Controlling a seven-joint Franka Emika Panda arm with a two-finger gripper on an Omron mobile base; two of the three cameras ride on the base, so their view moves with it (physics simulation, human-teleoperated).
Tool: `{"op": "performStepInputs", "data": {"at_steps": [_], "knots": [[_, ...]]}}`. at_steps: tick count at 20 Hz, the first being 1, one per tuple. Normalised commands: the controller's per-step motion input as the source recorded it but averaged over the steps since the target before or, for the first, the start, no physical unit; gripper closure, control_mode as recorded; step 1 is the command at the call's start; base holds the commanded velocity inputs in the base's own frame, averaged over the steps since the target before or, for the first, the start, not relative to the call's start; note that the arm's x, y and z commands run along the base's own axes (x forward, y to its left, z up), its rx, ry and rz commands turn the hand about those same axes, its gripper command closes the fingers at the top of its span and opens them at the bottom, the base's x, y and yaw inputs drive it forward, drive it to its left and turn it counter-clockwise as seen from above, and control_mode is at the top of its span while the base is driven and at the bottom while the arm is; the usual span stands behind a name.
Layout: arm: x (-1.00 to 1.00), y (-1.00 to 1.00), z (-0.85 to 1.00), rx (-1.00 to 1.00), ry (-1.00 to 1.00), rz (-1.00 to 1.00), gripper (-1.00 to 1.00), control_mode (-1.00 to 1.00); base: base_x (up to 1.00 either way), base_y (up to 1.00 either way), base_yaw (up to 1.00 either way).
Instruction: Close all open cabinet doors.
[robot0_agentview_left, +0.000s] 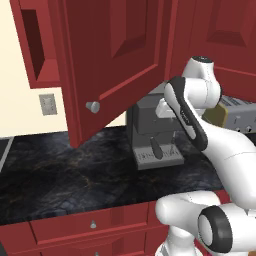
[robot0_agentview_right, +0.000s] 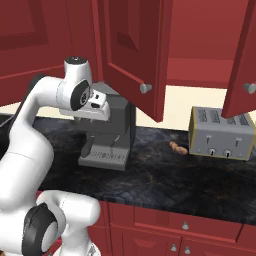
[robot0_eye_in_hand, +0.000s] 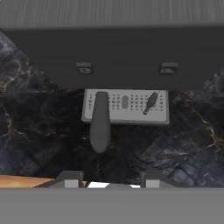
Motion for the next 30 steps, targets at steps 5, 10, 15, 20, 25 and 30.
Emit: {"op": "performStepInputs", "data": {"at_steps": [5, 10, 15, 20, 25, 30], "knots": [[-0.29, 0.06, 0.00, -0.01, -0.10, 0.00, -1.00, -1.00, 0.00, 0.00, 0.00], [-0.69, 0.32, 0.00, -0.10, -0.47, 0.02, -1.00, -1.00, 0.00, 0.00, 0.00], [-0.42, 0.35, 0.19, -0.17, -0.49, 0.13, -1.00, -1.00, 0.00, 0.00, 0.00], [-0.04, 0.02, 0.60, -0.19, -0.48, 0.25, -1.00, -1.00, 0.00, 0.00, 0.00], [0.01, 0.00, 0.75, -0.07, -0.42, 0.32, -1.00, -1.00, 0.00, 0.00, 0.00], [0.18, 0.36, 0.57, -0.03, -0.23, 0.33, -1.00, -1.00, 0.00, 0.00, 0.00]]}}
